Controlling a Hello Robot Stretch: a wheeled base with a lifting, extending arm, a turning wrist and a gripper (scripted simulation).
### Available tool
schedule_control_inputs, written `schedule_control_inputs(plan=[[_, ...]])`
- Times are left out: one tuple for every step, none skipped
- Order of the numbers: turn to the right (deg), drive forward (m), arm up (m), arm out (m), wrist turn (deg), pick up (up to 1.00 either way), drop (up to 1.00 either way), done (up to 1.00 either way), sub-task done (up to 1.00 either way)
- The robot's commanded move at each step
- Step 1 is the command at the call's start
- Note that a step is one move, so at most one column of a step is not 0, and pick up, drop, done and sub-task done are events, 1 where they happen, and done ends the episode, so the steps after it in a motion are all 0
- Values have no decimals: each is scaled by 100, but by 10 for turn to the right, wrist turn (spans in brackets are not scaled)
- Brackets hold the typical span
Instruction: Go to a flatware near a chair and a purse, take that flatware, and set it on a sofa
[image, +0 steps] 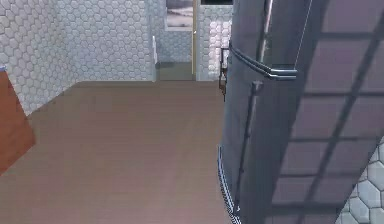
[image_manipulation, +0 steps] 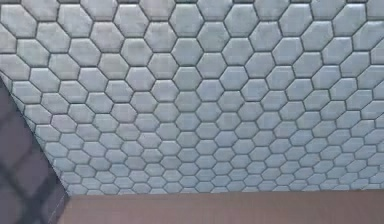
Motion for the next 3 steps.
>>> schedule_control_inputs(plan=[[-420, 0, 0, 0, 0, 0, 0, 0, 0], [0, 40, 0, 0, 0, 0, 0, 0, 0], [-450, 0, 0, 0, 0, 0, 0, 0, 0]])
